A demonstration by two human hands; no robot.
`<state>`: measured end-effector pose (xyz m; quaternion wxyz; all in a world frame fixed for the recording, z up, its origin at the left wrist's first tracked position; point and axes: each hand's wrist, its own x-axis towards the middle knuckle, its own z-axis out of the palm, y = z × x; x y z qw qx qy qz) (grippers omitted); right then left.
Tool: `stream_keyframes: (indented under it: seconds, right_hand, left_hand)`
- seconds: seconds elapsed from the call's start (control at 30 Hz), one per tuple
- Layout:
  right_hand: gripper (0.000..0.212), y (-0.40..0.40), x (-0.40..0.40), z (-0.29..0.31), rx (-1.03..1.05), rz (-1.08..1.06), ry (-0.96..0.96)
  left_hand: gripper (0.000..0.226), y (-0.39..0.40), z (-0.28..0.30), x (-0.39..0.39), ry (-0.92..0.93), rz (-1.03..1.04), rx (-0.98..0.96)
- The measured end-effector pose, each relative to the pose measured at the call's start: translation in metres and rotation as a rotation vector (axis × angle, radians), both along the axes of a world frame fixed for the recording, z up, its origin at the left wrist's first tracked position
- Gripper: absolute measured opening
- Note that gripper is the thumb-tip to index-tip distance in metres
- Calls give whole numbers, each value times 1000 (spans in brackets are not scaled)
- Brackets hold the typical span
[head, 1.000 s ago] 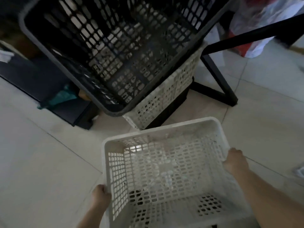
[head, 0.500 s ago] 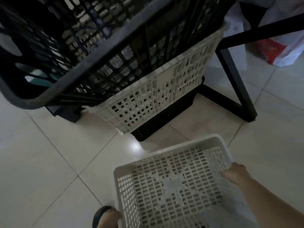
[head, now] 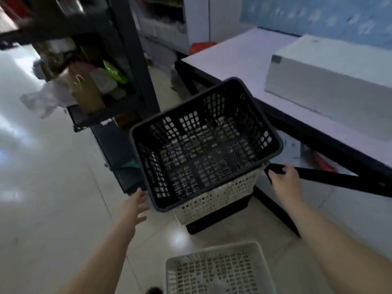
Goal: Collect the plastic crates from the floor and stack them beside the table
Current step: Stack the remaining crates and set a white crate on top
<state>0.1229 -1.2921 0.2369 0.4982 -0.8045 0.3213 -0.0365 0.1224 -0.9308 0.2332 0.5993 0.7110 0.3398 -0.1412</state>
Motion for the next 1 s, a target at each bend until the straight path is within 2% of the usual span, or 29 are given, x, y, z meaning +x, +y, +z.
stream_keyframes:
  seconds: [0.07, 0.17, 0.27, 0.37, 0.43, 0.57, 0.63, 0.73, 0.8, 0.83, 0.9, 0.97, 1.0]
  right_hand:
    - [56, -1, 15, 35, -19, 28, -22]
    - [62, 0, 38, 55, 33, 18, 42]
    - [75, 8, 56, 42, 132, 27, 72]
    - [84, 25, 82, 11, 332, -105, 204]
    - [80, 45, 96, -7, 395, -160, 310]
    - [48, 65, 111, -27, 221, -361, 372]
    - [41, 66, 116, -34, 248, -374, 397]
    - [51, 64, 120, -31, 230, -367, 408]
    - [51, 56, 128, -37, 207, -376, 372]
    - [48, 55, 130, -36, 179, -363, 376]
    - [46, 56, 131, -21, 187, -342, 391]
    - [39, 59, 131, -3, 118, -258, 431]
    - [39, 62, 131, 6, 83, -223, 432]
  left_hand:
    - [51, -3, 25, 18, -18, -58, 61]
    - [67, -3, 37, 41, 28, -125, 202]
    - [64, 3, 32, 56, 104, -215, 275]
    - [61, 8, 24, 76, 125, -328, 316]
    - [59, 9, 18, 90, 137, -389, 321]
    - [37, 13, 2, 113, 134, -414, 315]
    - [44, 17, -3, 124, 153, -394, 342]
    - [60, 22, 0, 133, 182, -341, 404]
    - [76, 22, -1, 137, 215, -377, 378]
    - [74, 22, -2, 139, 205, -404, 328]
    - [52, 22, -2, 143, 158, -407, 258]
    - [31, 26, 2, 150, 95, -388, 306]
    - [29, 28, 6, 152, 87, -384, 319]
